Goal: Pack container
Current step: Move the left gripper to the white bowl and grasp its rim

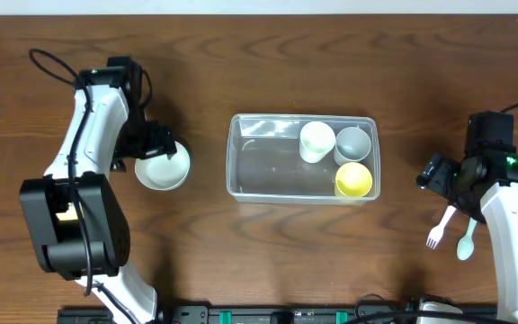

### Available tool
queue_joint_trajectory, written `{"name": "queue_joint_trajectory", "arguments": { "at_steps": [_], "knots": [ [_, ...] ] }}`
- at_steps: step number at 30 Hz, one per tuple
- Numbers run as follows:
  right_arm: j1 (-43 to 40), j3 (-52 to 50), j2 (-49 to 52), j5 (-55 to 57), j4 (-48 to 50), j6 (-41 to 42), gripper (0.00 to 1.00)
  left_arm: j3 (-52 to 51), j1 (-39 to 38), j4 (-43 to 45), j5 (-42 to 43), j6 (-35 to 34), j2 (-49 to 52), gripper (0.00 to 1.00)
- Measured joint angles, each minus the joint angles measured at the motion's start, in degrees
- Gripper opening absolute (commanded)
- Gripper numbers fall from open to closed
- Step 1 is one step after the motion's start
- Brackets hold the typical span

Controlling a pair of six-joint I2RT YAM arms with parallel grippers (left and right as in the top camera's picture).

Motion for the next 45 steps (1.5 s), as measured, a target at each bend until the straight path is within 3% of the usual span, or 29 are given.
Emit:
{"name": "queue_joint_trajectory", "arguments": {
  "at_steps": [10, 14, 15, 33, 36, 38, 45],
  "knots": [
    [0.0, 0.0, 0.0, 0.0, 0.1, 0.0, 0.95, -8.0, 2.8, 7.2, 4.7, 4.2, 0.0, 0.93],
    [0.0, 0.0, 0.0, 0.0, 0.1, -0.1, 0.96, -8.0, 2.8, 8.7, 5.3, 4.7, 0.0, 0.64],
    [0.0, 0.0, 0.0, 0.0, 0.0, -0.3, 0.95, -8.0, 2.8, 8.7, 5.4, 4.8, 0.0, 0.62],
    [0.0, 0.0, 0.0, 0.0, 0.0, -0.5, 0.95, -11.7, 2.8, 12.7, 5.7, 5.6, 0.0, 0.61],
    [0.0, 0.0, 0.0, 0.0, 0.0, -0.5, 0.95, -13.1, 2.8, 13.4, 5.7, 5.5, 0.0, 0.55],
    [0.0, 0.0, 0.0, 0.0, -0.1, -0.5, 0.95, -13.5, 2.8, 13.7, 5.7, 5.6, 0.0, 0.46],
    [0.0, 0.0, 0.0, 0.0, -0.1, -0.7, 0.95, -13.5, 2.8, 14.4, 5.9, 6.0, 0.0, 0.38]
  ]
}}
